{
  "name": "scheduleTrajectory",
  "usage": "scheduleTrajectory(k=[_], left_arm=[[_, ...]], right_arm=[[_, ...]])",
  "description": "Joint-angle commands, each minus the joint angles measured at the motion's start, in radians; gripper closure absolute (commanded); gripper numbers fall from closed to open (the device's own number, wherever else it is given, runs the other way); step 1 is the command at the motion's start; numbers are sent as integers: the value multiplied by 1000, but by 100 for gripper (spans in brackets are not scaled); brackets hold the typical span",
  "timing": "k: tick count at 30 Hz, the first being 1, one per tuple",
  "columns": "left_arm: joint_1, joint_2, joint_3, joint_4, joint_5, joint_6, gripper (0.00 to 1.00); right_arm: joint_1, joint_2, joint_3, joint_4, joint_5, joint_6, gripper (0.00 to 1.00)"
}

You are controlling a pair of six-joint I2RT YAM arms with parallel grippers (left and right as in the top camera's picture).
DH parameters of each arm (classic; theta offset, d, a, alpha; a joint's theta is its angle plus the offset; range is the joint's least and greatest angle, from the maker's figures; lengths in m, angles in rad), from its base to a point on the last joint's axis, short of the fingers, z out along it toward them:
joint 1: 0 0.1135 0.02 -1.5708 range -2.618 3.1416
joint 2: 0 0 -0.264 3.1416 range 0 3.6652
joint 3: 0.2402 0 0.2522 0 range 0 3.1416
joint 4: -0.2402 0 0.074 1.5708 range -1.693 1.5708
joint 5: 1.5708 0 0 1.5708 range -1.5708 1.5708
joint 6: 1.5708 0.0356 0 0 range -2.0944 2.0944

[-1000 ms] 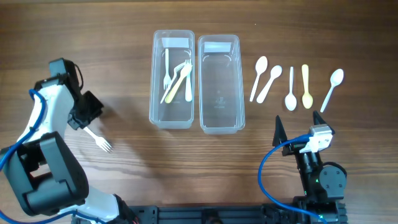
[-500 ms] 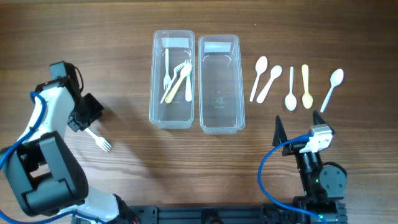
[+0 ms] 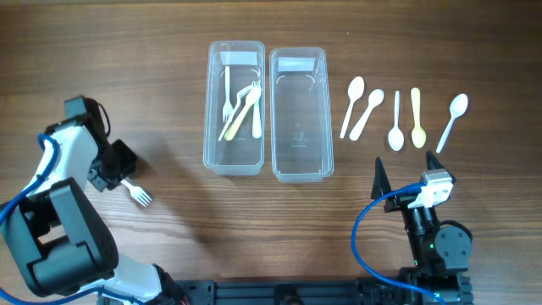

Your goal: Pack container

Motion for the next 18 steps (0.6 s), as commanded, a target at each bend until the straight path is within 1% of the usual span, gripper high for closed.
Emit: scheduleTrajectory(k=[1,6,11,12,14,15,16,18], left_arm=[[5,-2,-60,50,12,12,69],[5,-2,-90,96,13,12,68],[5,-2,-162,185,13,8,68],[5,-2,-171,194,13,8,70],[5,-2,-176,197,13,8,80],[5,-2,-176,197,13,8,90],[5,-2,-176,198,13,8,96],[5,-2,-176,198,13,8,96]], right_arm=[[-4,0,-1,5,11,1,0],[-4,0,-1,5,11,1,0],[-4,0,-1,5,11,1,0],[-4,0,-1,5,11,1,0],[-4,0,-1,5,11,0,0],[-4,0,-1,5,11,1,0],[-4,0,-1,5,11,1,0],[-4,0,-1,5,11,1,0]])
